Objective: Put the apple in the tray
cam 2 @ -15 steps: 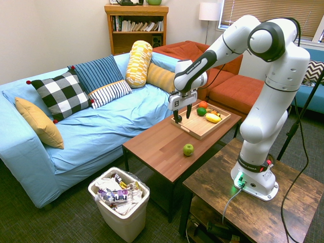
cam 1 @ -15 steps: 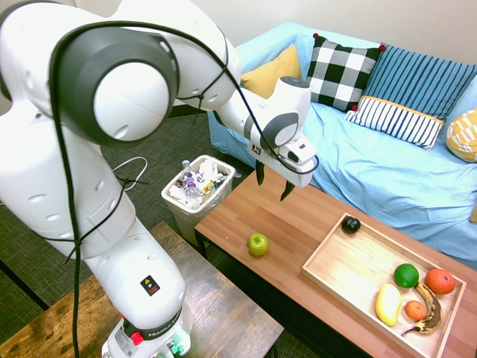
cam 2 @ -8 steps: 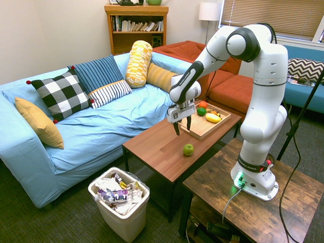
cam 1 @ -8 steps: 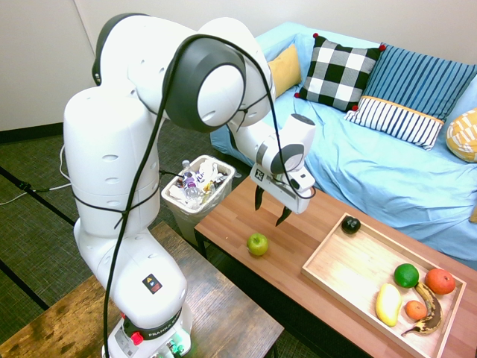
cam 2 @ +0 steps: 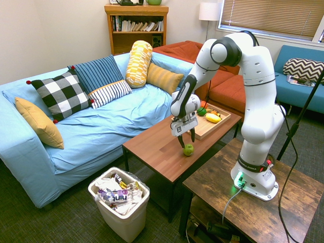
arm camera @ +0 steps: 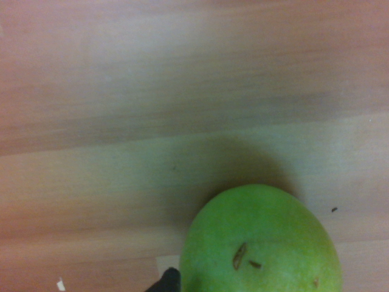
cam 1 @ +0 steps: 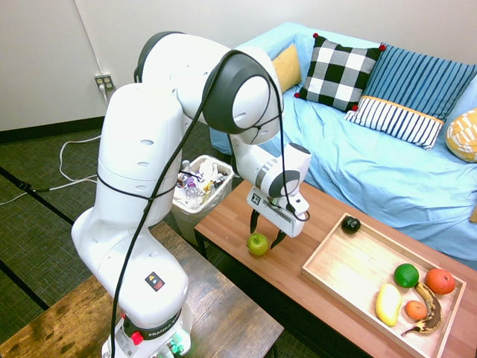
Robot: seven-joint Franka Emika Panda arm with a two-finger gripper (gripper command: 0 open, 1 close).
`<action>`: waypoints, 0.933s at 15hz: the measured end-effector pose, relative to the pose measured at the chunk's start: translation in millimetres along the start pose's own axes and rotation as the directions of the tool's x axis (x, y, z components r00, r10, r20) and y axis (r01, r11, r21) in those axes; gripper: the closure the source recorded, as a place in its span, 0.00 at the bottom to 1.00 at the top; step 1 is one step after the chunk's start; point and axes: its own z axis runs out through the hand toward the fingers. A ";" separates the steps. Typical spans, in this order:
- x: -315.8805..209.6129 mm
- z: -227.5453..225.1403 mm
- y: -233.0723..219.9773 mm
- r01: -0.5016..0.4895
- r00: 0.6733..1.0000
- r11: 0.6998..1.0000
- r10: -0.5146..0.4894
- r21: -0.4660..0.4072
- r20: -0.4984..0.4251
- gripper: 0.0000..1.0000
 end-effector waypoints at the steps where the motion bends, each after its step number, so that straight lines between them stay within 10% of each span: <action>1: -1.0 5.8 -1.3 0.004 1.000 1.000 -0.004 -0.006 0.003 0.00; 4: -5.1 18.8 -3.7 0.014 1.000 1.000 -0.014 -0.026 0.015 0.00; 5: -5.7 21.3 -4.2 0.018 1.000 0.999 -0.017 -0.029 0.018 1.00; 14: -4.7 21.2 -6.1 0.038 0.999 0.999 -0.038 -0.006 0.038 1.00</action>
